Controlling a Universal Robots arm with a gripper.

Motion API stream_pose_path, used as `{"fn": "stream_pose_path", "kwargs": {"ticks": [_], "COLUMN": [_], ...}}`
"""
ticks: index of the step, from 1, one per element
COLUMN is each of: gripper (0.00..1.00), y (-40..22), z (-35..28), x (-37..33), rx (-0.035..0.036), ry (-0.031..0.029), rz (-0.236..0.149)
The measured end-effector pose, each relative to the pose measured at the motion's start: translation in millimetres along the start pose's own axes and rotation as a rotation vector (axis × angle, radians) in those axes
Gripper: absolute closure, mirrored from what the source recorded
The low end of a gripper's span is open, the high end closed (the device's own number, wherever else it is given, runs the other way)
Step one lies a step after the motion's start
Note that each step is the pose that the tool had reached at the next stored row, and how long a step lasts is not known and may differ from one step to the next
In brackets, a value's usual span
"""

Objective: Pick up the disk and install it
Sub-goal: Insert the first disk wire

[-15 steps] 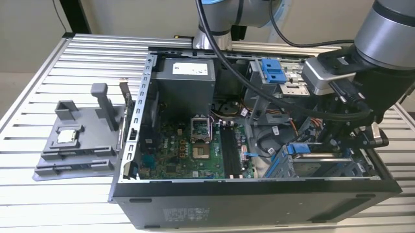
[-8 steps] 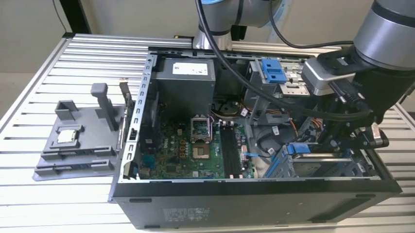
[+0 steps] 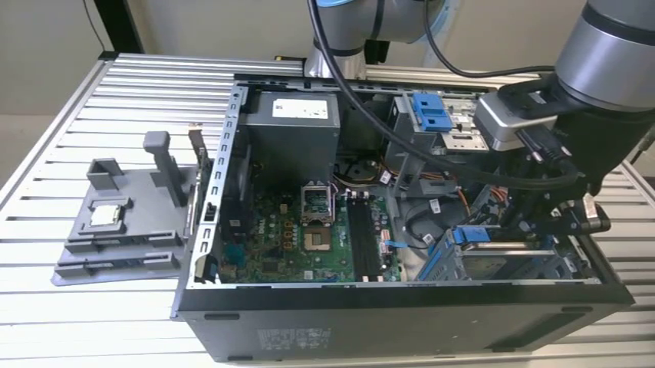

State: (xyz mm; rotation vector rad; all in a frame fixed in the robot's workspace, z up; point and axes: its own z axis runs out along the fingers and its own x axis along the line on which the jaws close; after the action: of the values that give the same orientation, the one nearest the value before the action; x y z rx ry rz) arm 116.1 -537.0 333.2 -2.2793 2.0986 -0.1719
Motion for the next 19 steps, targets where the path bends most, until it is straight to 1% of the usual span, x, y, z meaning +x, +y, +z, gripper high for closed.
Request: {"fn": "stream_pose_path", "kwargs": {"ticks": [4,8,10,11,13,14,15,17,19], "gripper": [1.0,1.0,1.0,1.0,1.0,1.0,1.0,1.0,1.0], "y": [0.2,0.1,0.1,0.1,0.1,0.1,0.2,-0.1,-0.9], "z": [0.9,1.1,1.1,1.1,1.2,1.2,1.0,-1.7,-8.1], "x": [-0.2,-0.2,-0.2,-0.2,-0.2,-0.2,-0.2,-0.2,0.1], "rx": [-0.0015,-0.0039,-0.0111,-0.0176,-0.0387,-0.044,-0.0464,-0.0481,-0.0488], "ry": [0.0028,0.0029,0.0039,0.0047,0.0091,0.0107,0.0111,0.0112,0.0111], "rz": [0.004,0.005,0.005,0.004,0.003,0.002,0.002,0.002,0.002]}}
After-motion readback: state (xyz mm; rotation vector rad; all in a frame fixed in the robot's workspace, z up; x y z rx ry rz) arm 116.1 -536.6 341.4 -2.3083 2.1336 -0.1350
